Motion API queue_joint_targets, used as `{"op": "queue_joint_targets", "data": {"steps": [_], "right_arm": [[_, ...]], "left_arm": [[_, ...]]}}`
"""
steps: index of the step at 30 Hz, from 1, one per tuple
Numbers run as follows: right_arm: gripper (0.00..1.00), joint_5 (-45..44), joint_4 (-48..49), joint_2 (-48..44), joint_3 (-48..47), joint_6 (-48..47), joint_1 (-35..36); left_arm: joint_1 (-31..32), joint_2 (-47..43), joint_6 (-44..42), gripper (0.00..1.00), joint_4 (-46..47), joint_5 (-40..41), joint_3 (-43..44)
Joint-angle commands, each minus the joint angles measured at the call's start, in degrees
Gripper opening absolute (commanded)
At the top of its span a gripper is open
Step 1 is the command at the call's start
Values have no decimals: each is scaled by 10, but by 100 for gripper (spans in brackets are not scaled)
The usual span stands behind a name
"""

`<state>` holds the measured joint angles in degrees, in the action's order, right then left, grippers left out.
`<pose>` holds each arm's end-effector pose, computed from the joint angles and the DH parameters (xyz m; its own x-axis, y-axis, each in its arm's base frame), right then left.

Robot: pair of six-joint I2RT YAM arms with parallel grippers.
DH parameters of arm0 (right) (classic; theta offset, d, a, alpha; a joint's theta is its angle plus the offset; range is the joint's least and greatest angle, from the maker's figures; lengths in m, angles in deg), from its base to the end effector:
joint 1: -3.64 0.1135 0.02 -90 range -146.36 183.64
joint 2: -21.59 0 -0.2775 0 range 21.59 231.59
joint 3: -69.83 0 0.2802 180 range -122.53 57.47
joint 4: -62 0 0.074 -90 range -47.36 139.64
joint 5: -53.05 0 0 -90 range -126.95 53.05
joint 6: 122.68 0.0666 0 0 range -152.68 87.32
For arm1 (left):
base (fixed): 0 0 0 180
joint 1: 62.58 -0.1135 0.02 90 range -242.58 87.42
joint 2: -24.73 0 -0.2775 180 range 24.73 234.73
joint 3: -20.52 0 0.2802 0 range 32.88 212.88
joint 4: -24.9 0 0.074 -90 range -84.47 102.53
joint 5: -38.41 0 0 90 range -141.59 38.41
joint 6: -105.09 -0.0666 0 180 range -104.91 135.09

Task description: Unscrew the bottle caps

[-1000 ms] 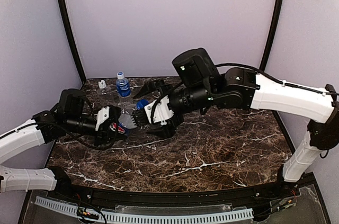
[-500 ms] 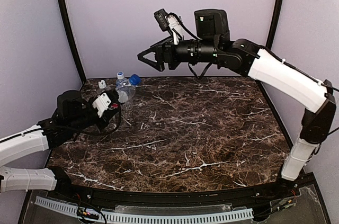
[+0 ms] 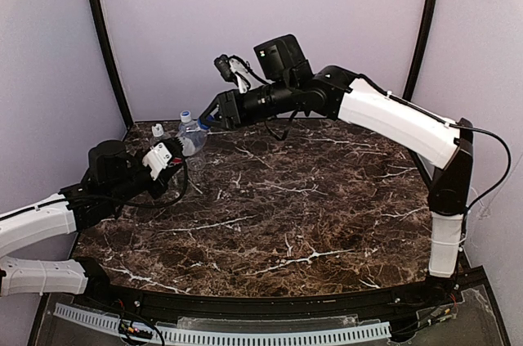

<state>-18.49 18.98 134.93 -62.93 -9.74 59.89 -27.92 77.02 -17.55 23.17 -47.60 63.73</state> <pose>0.2713 0.4440 0.4065 -0.5751 -0.1952 -0.7945 -0.7881 0.3929 0.4739 0.2205 -0.1468 0.2625 0.1458 0.5534 -0.8201 0.5136 0.6662 0.5408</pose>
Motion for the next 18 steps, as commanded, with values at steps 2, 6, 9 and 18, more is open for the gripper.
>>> {"op": "queue_joint_targets", "data": {"steps": [2,6,9,18], "right_arm": [[41,20,-4,6,-20,12,4],[22,37,-8,12,-24,6,4],[2,57,-18,16,-33,-19,3],[0,141,-113,-31,5,-403,49]], "left_arm": [[2,1,-7,25,18,-2,-9],[2,2,-9,25,23,-1,-8],[2,2,-10,25,23,-2,-7],[2,-9,2,24,-89,-241,24]]}}
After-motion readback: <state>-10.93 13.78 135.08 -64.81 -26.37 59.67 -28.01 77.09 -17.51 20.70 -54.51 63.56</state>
